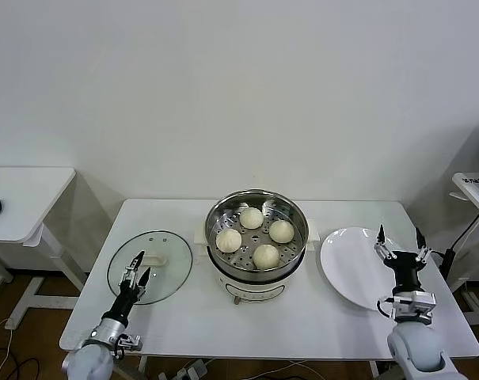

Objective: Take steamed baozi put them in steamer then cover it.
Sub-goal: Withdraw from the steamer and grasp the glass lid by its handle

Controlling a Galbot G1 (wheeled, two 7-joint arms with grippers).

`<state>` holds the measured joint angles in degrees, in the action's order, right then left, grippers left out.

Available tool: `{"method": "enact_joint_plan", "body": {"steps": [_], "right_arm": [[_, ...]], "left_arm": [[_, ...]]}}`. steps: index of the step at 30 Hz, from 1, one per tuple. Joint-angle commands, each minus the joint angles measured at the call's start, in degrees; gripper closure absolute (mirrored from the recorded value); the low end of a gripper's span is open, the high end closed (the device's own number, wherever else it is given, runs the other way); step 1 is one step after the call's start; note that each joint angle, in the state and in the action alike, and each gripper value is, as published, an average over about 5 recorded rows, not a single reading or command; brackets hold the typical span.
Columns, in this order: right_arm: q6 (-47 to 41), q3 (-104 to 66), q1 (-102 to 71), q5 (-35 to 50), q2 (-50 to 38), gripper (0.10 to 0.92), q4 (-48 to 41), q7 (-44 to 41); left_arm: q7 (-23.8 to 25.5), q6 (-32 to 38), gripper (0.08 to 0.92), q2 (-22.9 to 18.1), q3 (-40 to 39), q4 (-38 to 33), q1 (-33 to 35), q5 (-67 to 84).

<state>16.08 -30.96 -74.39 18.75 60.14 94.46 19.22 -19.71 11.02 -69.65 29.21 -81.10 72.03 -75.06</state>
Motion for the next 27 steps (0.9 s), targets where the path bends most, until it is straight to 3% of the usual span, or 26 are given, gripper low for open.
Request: {"method": "enact_joint_plan", "body": {"steps": [1, 27], "right_arm": [[0.4, -1.9, -2.8, -1.0, 1.6, 0.203, 0.6, -0.4], [1.7, -1.1, -2.5, -3.8, 2.6, 0.203, -1.6, -1.1]], "left_arm": [[-1.2, -0.9, 0.177, -0.4, -0.5, 7.9, -5.9, -5.0], [-1.5, -3.6, 0.177, -2.9, -3.2, 11.0, -12.1, -4.6]]}}
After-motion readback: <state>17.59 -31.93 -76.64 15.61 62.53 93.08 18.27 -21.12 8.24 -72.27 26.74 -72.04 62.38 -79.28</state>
